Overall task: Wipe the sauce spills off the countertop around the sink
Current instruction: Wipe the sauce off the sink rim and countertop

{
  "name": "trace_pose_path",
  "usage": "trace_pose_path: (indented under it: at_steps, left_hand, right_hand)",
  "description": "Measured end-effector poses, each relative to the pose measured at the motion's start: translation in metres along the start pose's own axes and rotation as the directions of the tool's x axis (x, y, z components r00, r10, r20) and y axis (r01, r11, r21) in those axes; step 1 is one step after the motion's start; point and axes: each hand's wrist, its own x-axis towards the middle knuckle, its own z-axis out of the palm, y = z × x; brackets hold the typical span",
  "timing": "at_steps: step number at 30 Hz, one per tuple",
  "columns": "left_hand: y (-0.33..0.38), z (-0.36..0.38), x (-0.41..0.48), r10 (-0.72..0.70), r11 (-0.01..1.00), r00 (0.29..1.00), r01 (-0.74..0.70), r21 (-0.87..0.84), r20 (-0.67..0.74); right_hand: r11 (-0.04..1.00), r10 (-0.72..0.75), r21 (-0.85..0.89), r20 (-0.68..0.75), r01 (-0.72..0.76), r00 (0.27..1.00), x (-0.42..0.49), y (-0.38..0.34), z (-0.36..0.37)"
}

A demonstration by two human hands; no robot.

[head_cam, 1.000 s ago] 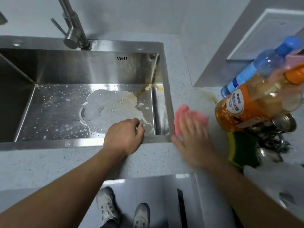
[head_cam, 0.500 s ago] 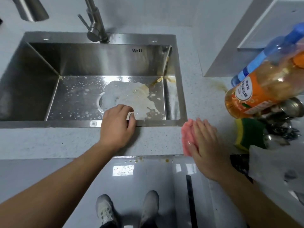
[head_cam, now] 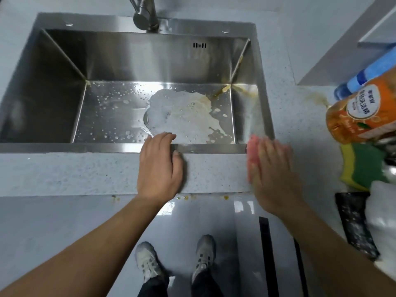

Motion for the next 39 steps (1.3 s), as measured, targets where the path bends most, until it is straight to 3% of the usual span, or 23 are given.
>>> trace_pose_path:
  at_steps: [2,6,9,12,13,16,19,21,23,25,27,29,31,33,35,39]
  left_hand:
    - [-0.001,-0.001,-0.001,0.0,0.997,1.0,-0.001,-0.082,-0.016]
    - [-0.001,-0.005,-0.001,-0.097,0.941,0.994,0.074,-0.329,-0.057]
    - [-0.008,-0.025,-0.003,-0.179,0.892,0.983,0.141,-0.43,-0.049]
    - [-0.042,-0.057,0.0,-0.118,0.962,0.987,0.087,-0.259,-0.108]
    - [-0.058,-0.068,0.001,-0.095,0.981,0.987,0.072,-0.178,-0.129]
    - [-0.107,-0.091,0.0,-0.043,0.997,0.993,0.049,0.052,-0.113]
    - [-0.132,-0.089,-0.009,0.038,0.978,0.999,-0.032,0.204,-0.023]
    - [-0.132,-0.086,-0.008,0.05,0.975,0.999,-0.045,0.216,-0.019]
    - [-0.132,-0.088,-0.008,0.029,0.976,0.999,-0.024,0.217,-0.018]
    - [-0.134,-0.09,-0.007,0.037,0.977,0.999,-0.035,0.208,-0.006]
    - [-0.137,-0.091,-0.007,0.04,0.981,0.999,-0.041,0.19,0.007]
    - [-0.137,-0.091,-0.006,0.042,0.986,0.999,-0.045,0.161,0.017]
    - [-0.137,-0.093,-0.006,0.037,0.993,0.999,-0.037,0.112,-0.002]
    - [-0.138,-0.094,-0.006,0.029,0.999,0.999,-0.028,0.043,-0.02]
    - [-0.137,-0.095,-0.006,0.015,0.999,1.0,-0.014,0.032,-0.024]
    - [-0.137,-0.095,-0.008,-0.015,0.999,1.0,0.015,0.034,0.003]
  right_hand:
    - [1.0,-0.029,0.007,-0.019,0.029,0.999,0.006,-0.051,0.005]
    - [0.942,-0.332,0.046,-0.011,0.332,0.943,0.01,-0.12,0.012]
    - [0.962,-0.262,0.078,-0.02,0.262,0.965,0.005,-0.082,0.011]
    - [0.997,0.016,0.072,-0.052,-0.012,0.999,-0.004,-0.061,0.011]
    - [0.998,0.042,0.038,-0.072,-0.04,0.996,-0.005,-0.074,0.011]
    - [0.989,-0.146,-0.012,-0.088,0.145,0.985,-0.001,-0.167,0.023]
    - [0.921,-0.389,-0.001,-0.048,0.39,0.92,-0.001,-0.245,0.028]
    - [0.906,-0.423,-0.04,-0.029,0.422,0.906,-0.001,-0.237,0.027]
    - [0.927,-0.368,-0.071,-0.006,0.367,0.93,-0.007,-0.196,0.026]
    - [0.987,-0.158,0.008,-0.038,0.159,0.987,-0.012,-0.155,0.019]
    - [0.999,0.01,0.037,-0.085,-0.007,0.996,-0.009,-0.161,0.016]
    - [0.997,-0.057,-0.055,-0.111,0.051,0.992,-0.004,-0.216,0.027]
    - [0.956,-0.293,-0.051,-0.1,0.289,0.951,0.0,-0.271,0.038]
    - [0.912,-0.409,-0.05,-0.015,0.408,0.912,0.003,-0.277,0.032]
    - [0.924,-0.377,-0.059,0.026,0.378,0.926,0.0,-0.24,0.024]
    - [0.979,-0.196,-0.058,-0.028,0.194,0.98,-0.009,-0.195,0.02]
